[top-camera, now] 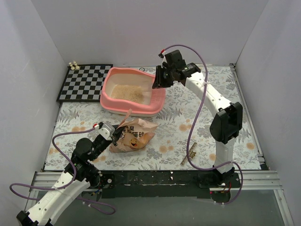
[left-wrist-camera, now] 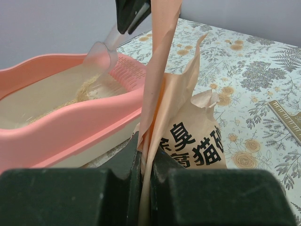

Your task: Fill the litter box with clean litter

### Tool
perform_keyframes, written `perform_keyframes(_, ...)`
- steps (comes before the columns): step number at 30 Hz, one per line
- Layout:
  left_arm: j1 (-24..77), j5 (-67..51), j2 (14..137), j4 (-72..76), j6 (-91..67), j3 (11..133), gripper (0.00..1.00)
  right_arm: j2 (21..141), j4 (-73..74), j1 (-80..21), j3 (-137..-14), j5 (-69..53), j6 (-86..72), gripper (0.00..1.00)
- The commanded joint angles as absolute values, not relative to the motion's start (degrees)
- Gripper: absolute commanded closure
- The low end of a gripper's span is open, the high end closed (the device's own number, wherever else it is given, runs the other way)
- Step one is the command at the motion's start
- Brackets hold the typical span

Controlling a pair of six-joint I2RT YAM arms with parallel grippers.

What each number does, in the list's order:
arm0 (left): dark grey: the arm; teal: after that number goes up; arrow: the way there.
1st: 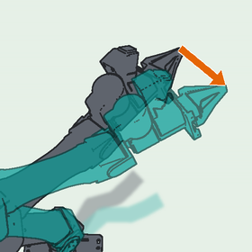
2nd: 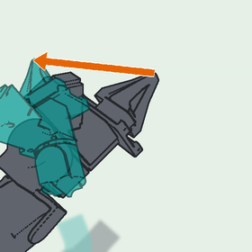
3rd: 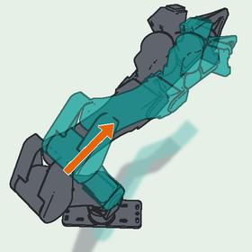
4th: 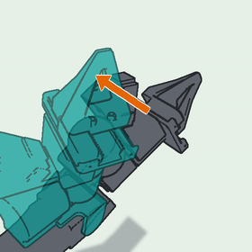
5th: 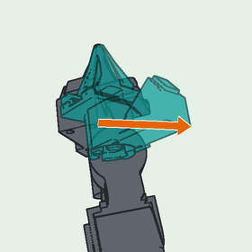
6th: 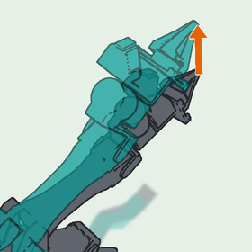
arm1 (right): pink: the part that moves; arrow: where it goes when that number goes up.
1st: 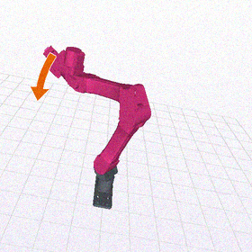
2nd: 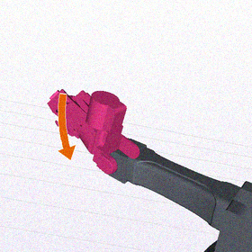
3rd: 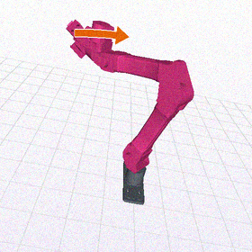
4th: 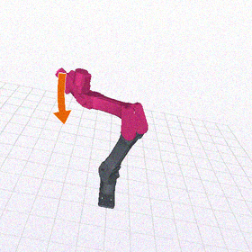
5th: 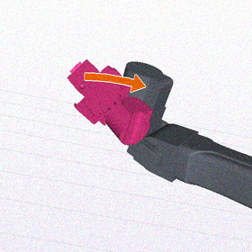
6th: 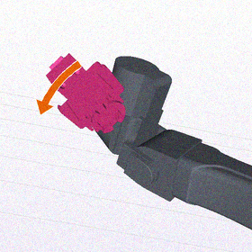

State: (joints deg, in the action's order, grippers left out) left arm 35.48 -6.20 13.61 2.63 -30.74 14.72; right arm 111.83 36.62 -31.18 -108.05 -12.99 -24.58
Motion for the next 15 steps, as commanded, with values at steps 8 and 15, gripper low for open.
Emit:
perform_keyframes(8, 35.33, -4.22, 12.83, 9.32, -30.67, 18.37, 1.00, 110.66, 58.00, -37.18, -124.72, 5.79, -13.10, 0.99)
perform_keyframes(15, 35.33, -6.41, 13.18, 9.14, -30.76, 18.46, 1.00, 94.87, 56.08, -39.55, -111.83, 0.55, -10.55, 0.99)
